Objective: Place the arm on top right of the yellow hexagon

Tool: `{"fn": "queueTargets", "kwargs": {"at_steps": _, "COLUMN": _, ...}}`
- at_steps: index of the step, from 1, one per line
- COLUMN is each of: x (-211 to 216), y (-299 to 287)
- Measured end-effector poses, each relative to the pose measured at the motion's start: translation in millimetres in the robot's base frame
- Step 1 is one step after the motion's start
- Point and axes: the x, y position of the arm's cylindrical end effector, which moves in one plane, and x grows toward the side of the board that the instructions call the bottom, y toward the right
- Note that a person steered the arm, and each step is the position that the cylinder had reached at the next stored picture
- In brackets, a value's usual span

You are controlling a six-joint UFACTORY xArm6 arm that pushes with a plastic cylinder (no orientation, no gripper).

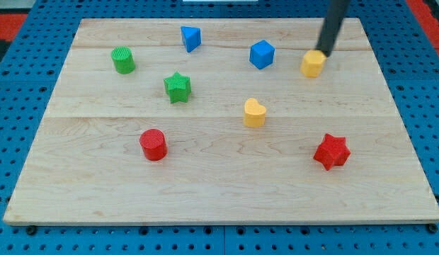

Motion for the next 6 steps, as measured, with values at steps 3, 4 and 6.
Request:
{"fn": "queueTargets", "kwargs": {"at_steps": 3, "x": 46, "y": -75}}
{"fn": "queueTargets", "kwargs": {"at_steps": 4, "x": 30, "y": -54}}
{"fn": "queueTargets", "kwargs": {"at_steps": 6, "x": -10, "y": 42}}
